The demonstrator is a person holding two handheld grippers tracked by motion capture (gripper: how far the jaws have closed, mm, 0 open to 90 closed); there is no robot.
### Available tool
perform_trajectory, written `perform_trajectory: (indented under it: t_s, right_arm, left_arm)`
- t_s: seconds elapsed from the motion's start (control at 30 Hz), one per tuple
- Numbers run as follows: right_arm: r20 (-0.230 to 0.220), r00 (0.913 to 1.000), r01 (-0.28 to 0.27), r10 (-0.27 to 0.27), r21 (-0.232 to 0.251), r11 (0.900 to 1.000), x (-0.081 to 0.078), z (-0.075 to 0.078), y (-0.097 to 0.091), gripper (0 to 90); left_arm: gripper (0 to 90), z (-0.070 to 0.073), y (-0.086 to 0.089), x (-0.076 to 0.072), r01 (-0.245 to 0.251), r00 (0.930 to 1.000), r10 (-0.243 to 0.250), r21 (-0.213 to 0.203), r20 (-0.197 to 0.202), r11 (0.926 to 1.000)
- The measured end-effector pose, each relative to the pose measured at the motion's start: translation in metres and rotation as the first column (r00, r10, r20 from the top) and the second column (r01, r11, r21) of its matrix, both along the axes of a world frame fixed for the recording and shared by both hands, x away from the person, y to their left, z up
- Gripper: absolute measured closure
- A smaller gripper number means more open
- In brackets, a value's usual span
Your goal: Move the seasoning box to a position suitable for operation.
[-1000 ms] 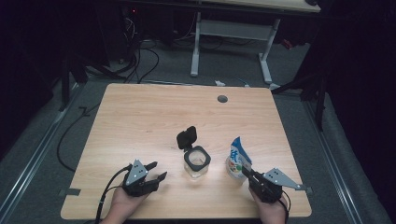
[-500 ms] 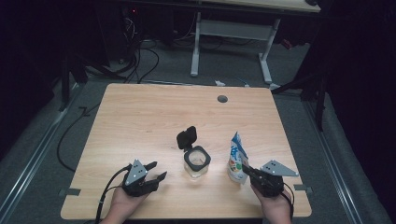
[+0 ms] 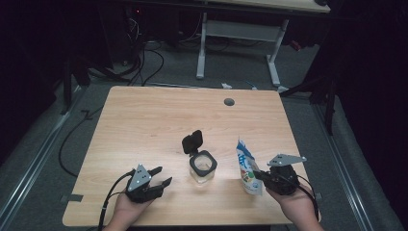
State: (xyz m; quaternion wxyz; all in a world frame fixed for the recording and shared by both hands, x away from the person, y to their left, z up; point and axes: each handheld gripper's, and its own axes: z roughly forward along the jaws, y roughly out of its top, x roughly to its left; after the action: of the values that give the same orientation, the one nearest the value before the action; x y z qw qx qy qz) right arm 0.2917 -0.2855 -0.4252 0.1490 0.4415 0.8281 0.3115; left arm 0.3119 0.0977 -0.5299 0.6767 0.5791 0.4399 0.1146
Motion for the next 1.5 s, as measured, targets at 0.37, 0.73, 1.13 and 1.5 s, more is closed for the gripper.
perform_trajectory:
  t_s: [0.37,0.73,1.13,1.5]
  right_arm:
    - [-0.129,0.9909,-0.051,0.038,-0.093,0.9944,0.012,0.016,0.01,89.6]
    - [-0.2,0.9774,-0.099,0.069,-0.141,0.985,0.015,0.023,0.02,89.6]
    - [-0.295,0.9529,-0.128,0.072,-0.175,0.9762,0.021,0.028,0.028,89.6]
    - [-0.354,0.9335,-0.139,0.055,-0.217,0.9662,0.033,0.032,0.037,89.6]
  left_arm:
    - [43.8,0.0,-0.002,-0.002,0.018,0.9998,-0.018,0.003,0.0,0.9998]
    - [43.8,0.001,-0.005,-0.006,0.037,0.9993,-0.037,0.002,0.006,0.9993]
    - [43.6,0.001,-0.009,-0.01,0.064,0.9979,-0.064,0.007,0.01,0.9979]
    - [43.1,0.0,-0.012,-0.012,0.076,0.997,-0.077,0.01,0.01,0.997]
